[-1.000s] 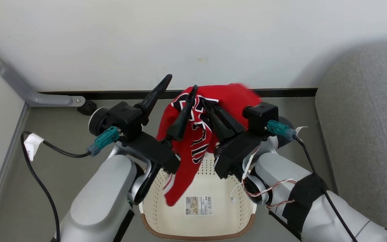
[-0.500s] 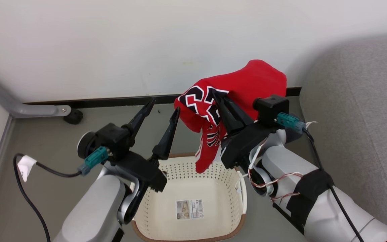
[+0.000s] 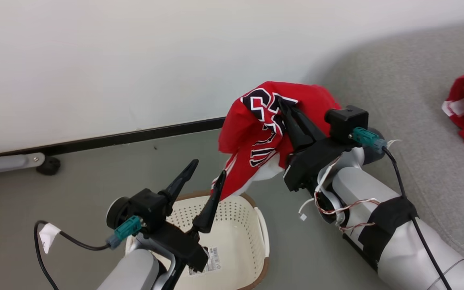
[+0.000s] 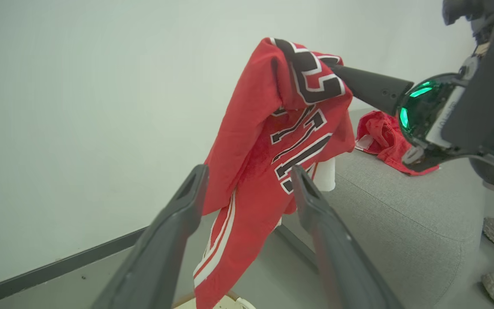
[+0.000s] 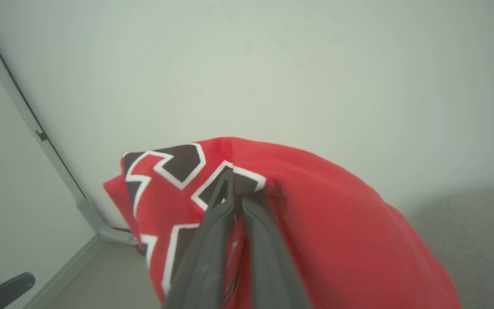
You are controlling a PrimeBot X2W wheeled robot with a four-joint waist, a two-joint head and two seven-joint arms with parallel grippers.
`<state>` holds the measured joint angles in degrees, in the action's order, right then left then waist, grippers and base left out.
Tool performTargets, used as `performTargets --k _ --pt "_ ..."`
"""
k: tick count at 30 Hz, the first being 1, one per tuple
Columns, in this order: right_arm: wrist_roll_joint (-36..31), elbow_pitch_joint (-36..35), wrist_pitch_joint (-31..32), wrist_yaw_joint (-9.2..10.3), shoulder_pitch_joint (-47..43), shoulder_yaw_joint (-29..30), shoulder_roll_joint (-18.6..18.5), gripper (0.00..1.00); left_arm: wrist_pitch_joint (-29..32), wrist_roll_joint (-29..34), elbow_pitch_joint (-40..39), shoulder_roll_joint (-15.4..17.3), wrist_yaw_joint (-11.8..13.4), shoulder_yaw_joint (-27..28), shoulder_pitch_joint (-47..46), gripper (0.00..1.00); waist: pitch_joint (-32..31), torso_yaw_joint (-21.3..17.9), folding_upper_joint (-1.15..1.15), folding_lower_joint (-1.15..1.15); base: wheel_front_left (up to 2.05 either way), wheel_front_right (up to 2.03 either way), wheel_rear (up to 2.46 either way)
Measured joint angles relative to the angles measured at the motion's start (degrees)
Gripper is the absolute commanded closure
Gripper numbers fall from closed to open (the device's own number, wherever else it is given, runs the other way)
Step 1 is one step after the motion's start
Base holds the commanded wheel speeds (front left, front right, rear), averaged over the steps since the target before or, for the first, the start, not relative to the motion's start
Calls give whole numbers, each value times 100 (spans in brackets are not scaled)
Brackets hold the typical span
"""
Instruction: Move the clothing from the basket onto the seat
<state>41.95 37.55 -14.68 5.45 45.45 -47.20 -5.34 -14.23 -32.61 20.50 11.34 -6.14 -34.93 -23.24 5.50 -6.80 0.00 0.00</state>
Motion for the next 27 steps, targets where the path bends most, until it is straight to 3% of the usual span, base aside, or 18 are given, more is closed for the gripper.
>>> performTargets --k 19,27 --pt "-534 -203 0 -188 -33 336 -411 100 -5 1 -404 -283 -48 -231 628 0 -238 -1272 0 0 0 0 0" --pt "-806 -437 0 -242 5 506 -875 100 -7 53 -550 -322 -49 -247 751 0 -254 -1778 0 0 0 0 0"
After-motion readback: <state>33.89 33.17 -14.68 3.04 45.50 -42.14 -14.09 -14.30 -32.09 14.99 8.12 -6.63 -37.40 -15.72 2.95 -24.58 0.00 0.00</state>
